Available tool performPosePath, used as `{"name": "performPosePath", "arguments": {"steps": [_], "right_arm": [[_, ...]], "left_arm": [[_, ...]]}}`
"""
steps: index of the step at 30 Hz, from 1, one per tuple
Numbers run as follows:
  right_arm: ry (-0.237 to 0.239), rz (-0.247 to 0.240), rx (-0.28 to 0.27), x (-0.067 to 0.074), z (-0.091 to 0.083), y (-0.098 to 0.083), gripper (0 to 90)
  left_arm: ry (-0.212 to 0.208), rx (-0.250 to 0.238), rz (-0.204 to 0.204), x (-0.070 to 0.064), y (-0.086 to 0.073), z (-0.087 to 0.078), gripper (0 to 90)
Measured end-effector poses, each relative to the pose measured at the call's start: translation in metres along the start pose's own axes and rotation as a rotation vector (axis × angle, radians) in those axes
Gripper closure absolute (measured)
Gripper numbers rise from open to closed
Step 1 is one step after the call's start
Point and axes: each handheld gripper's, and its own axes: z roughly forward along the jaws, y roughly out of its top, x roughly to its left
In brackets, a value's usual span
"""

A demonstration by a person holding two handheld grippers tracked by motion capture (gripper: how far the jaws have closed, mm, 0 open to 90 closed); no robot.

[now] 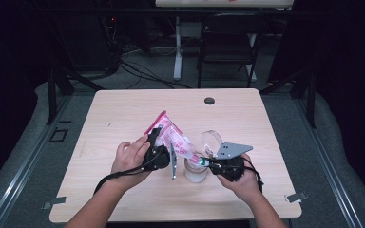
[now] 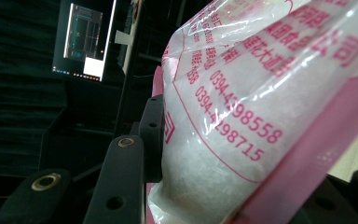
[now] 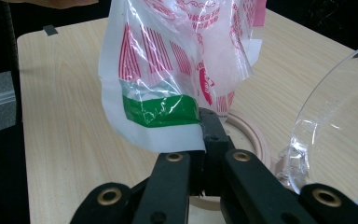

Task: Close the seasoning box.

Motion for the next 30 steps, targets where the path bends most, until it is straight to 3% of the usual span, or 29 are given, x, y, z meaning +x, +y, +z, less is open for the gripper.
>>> {"name": "performPosePath", "arguments": {"steps": [30], "right_arm": [[0.007, -0.001, 0.012, -0.0006, 0.001, -0.0016, 90.0]], "left_arm": [[0.013, -0.011, 0.007, 0.0009, 0.0027, -0.0009, 64.6]]}}
